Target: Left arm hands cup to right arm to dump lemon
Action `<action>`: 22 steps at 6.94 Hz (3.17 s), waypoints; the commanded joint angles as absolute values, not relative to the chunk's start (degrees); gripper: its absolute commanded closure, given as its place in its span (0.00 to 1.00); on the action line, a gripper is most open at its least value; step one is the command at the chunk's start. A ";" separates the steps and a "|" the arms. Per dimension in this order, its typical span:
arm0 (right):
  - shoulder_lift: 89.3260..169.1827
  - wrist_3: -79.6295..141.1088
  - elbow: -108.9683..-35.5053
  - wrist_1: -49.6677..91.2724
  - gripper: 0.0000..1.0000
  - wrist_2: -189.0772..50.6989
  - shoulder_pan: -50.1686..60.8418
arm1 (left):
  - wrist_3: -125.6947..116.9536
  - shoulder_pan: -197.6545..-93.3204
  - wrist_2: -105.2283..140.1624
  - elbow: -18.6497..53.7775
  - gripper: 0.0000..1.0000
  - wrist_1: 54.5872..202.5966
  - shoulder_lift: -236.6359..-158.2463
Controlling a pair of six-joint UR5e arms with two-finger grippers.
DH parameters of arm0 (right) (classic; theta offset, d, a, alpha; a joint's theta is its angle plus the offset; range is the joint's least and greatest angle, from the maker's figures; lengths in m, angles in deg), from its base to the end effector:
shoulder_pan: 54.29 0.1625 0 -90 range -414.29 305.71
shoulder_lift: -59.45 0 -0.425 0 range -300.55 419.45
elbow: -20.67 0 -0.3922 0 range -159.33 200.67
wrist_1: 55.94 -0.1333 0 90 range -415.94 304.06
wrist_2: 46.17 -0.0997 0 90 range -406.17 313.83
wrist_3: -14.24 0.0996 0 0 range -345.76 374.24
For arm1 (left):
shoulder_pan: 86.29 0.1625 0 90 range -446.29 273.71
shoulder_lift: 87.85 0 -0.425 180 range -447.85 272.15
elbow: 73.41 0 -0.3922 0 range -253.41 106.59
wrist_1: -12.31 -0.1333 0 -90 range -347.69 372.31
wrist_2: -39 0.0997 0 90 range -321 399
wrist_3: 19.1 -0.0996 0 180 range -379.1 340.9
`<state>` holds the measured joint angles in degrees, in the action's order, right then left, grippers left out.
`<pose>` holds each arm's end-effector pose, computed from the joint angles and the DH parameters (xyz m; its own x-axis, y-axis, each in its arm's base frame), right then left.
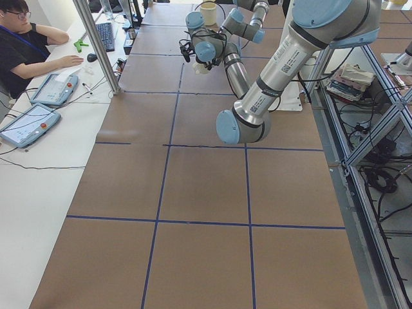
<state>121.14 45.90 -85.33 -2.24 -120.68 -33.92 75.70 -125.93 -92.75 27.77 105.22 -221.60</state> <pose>-0.5004 -0.3564 0.1800 0.5761 -0.6611 0.4808 -0.1755 0.4744 0.8626 0.4464 -0.4568 0.1037 0.4050 -0.4166 -0.8139 0.0760 0.9025 -0.4240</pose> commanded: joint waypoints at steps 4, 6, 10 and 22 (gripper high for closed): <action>120.97 45.71 -85.41 -2.24 0.78 -120.52 -33.99 | 75.47 -126.02 -93.71 27.84 0.00 105.21 -221.35; 121.32 45.62 -85.33 -2.16 0.79 -120.44 -34.60 | 75.12 -130.47 -100.62 27.93 0.00 105.13 -221.35; 121.41 45.62 -85.33 -1.89 0.82 -120.35 -34.26 | 61.82 -135.76 -102.50 30.39 0.00 104.34 -212.60; 157.64 65.92 -101.50 -14.36 0.89 -128.67 -17.14 | 30.12 -138.06 -87.74 35.66 0.00 101.17 -194.37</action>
<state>150.54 65.64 -100.80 -6.25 -125.61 -19.83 29.61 -138.22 -88.49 35.41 101.45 -194.10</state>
